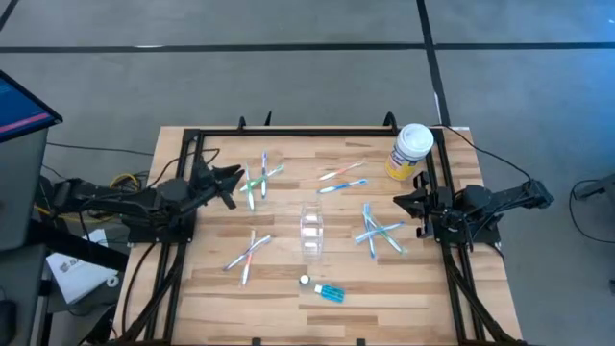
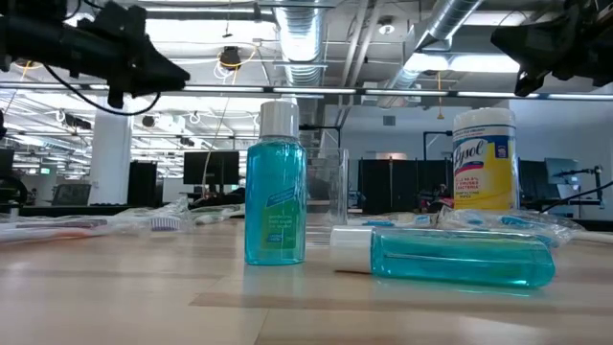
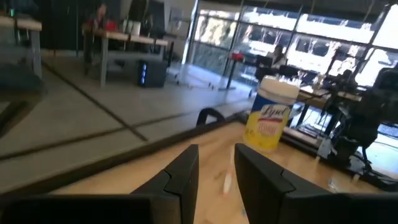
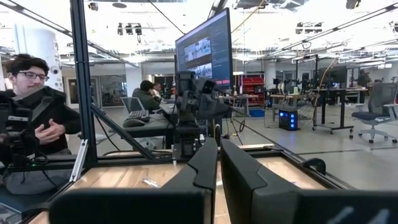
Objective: Pick & Place toothbrushing station
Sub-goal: Put the top left green toothbrush into the transparent organizer
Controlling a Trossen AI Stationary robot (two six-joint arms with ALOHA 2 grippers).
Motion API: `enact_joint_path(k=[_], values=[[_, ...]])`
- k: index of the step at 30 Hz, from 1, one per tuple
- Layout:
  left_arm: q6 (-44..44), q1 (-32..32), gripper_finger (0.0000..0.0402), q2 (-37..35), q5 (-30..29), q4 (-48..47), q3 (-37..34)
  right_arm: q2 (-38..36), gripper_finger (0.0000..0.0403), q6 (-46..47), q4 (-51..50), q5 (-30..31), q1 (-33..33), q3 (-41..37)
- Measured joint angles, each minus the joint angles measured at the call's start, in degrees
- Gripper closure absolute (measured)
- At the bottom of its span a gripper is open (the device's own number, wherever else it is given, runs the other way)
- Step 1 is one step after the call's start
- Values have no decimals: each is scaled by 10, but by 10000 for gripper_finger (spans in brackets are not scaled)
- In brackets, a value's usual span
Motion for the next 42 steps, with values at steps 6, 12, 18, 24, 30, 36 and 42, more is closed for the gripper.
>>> enact_joint_path(k=[6, 12, 18, 24, 30, 36, 42], values=[[-93, 14, 302, 69, 1, -16, 20, 0, 390, 0, 0, 0, 0, 0], [-214, 83, 302, 117, 84, -176, 68, 0, 390, 0, 0, 0, 0, 0], [-275, 144, 302, 158, 216, -196, 76, 0, 390, 0, 0, 0, 0, 0], [-337, 187, 302, 203, 317, -237, 76, 0, 390, 0, 0, 0, 0, 0], [-365, 196, 302, 236, 386, -255, 76, 0, 390, 0, 0, 0, 0, 0], [-404, 196, 302, 239, 392, -285, 76, 0, 390, 0, 0, 0, 0, 0], [-421, 196, 302, 240, 395, -313, 76, 0, 390, 0, 0, 0, 0, 0]])
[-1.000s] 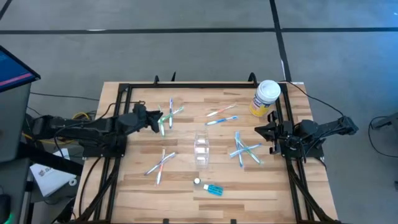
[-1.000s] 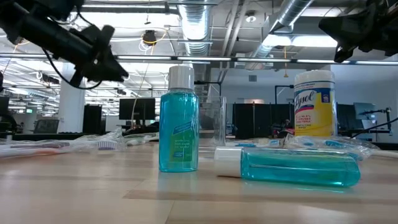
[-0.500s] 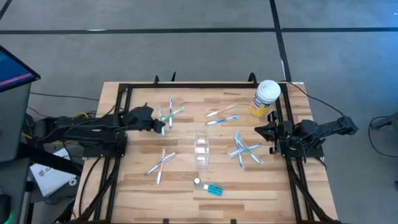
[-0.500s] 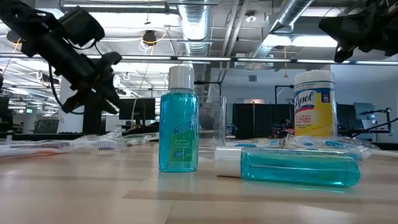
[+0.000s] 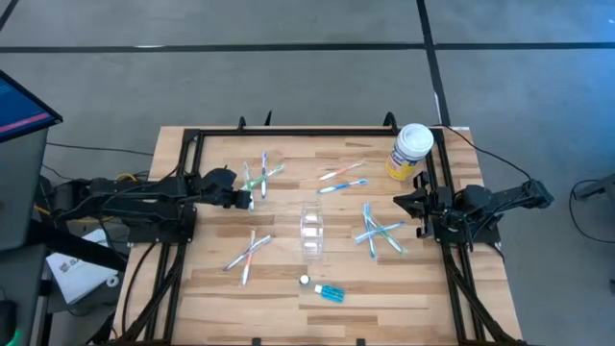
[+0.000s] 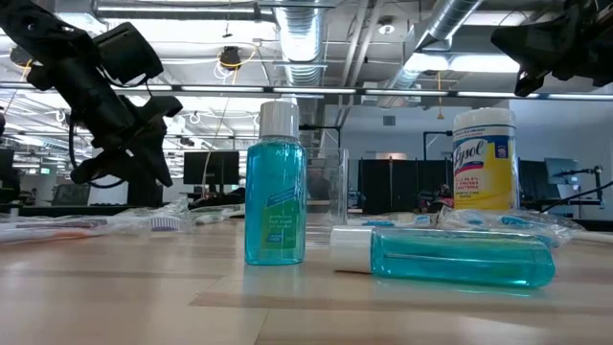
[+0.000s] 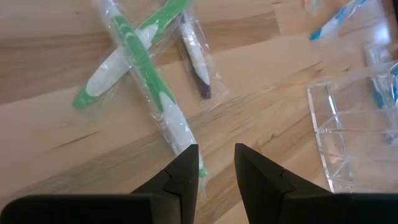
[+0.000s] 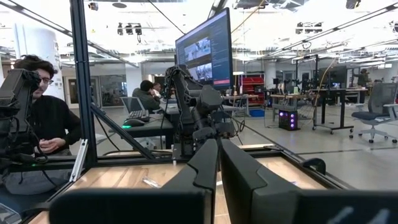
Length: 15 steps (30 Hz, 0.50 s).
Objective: Pick & Place toothbrushing station
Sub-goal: Put the top left green toothbrush into the transparent organizer
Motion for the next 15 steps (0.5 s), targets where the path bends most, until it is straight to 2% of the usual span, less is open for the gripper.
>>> enact_joint_path(k=[8, 15], values=[[-6, 0, 302, 17, 1, -6, 0, 0, 390, 0, 0, 0, 0, 0], [-21, -5, 302, 91, 7, 17, 0, 0, 390, 0, 0, 0, 0, 0]])
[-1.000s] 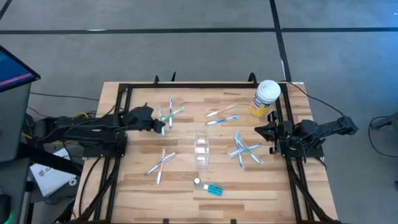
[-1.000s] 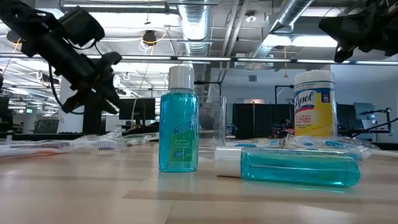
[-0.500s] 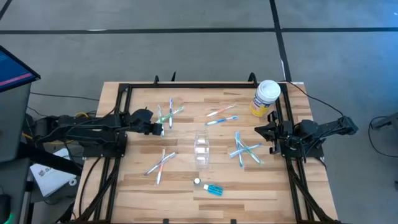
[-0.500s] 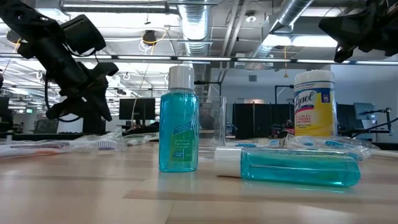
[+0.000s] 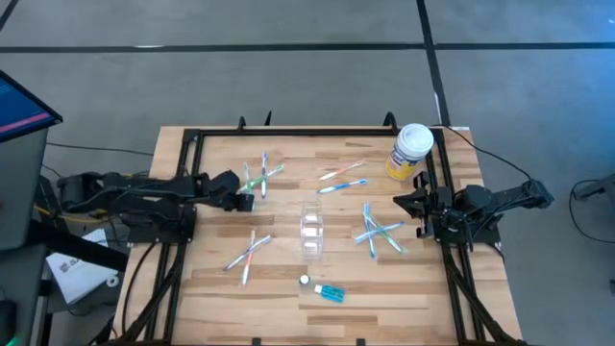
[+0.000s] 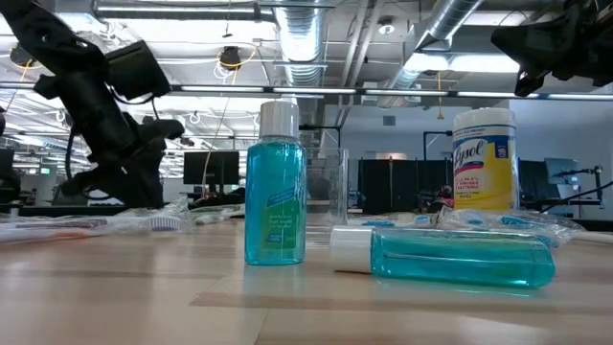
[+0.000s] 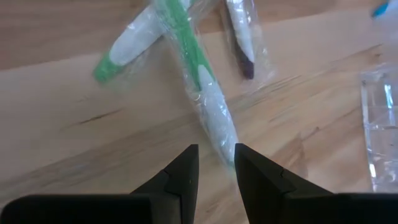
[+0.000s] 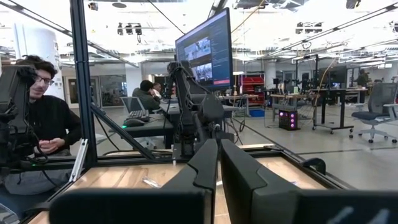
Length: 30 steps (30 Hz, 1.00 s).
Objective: Pick & Place toothbrushing station
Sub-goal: Put the top left green toothbrush into the transparent organizer
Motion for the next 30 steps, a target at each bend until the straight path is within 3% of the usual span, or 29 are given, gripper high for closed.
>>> enact_joint_path(k=[5, 17, 30], values=[[1, 0, 302, 31, 0, 54, 0, 0, 390, 0, -1, 0, 0, 0], [4, 0, 302, 82, -21, 83, 1, 0, 390, 0, -2, 0, 0, 0], [2, 1, 302, 65, -50, 122, 0, 0, 390, 0, -13, 0, 0, 0]])
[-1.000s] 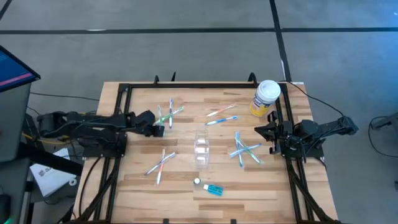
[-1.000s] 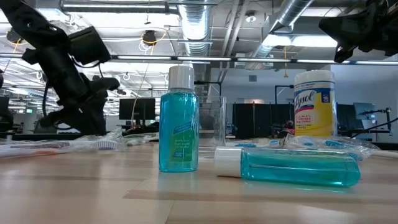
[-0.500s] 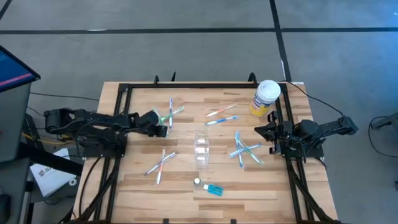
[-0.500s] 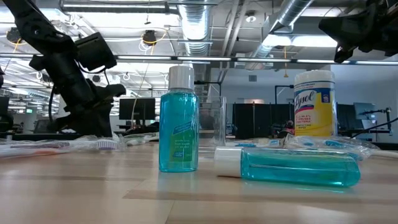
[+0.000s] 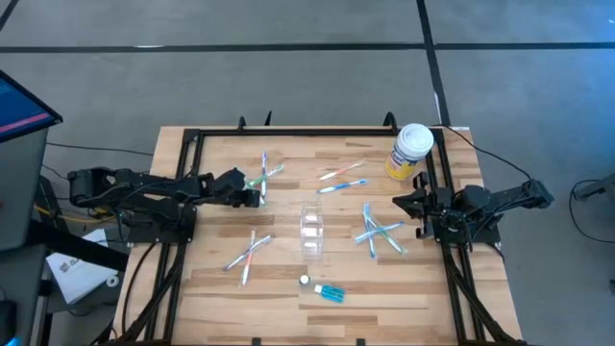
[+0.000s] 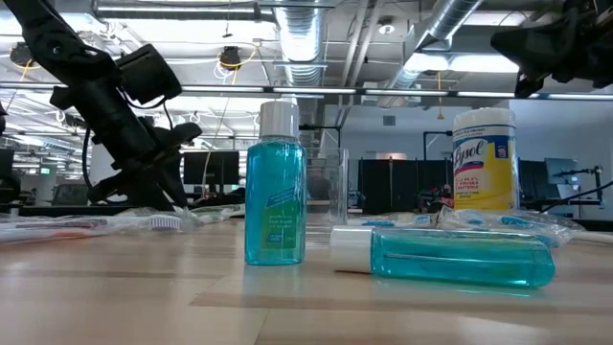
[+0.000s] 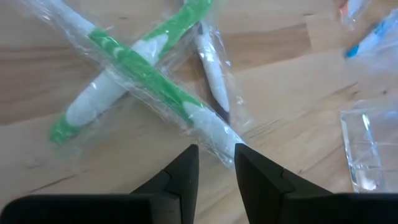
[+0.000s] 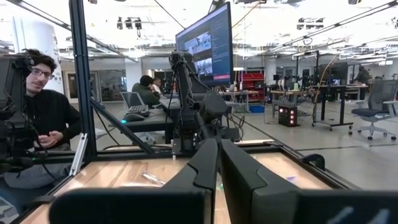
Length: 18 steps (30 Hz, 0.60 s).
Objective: Pick & Place toothbrushing station
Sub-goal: Put the top left green toothbrush into the transparent organizer
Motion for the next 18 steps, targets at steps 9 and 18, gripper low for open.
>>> enact_joint_path(k=[9, 18], values=[[-2, 0, 302, 7, -34, 4, 0, 0, 390, 0, 0, 0, 0, 0], [4, 13, 354, 52, -57, 33, 0, 0, 390, 0, 0, 0, 0, 0]])
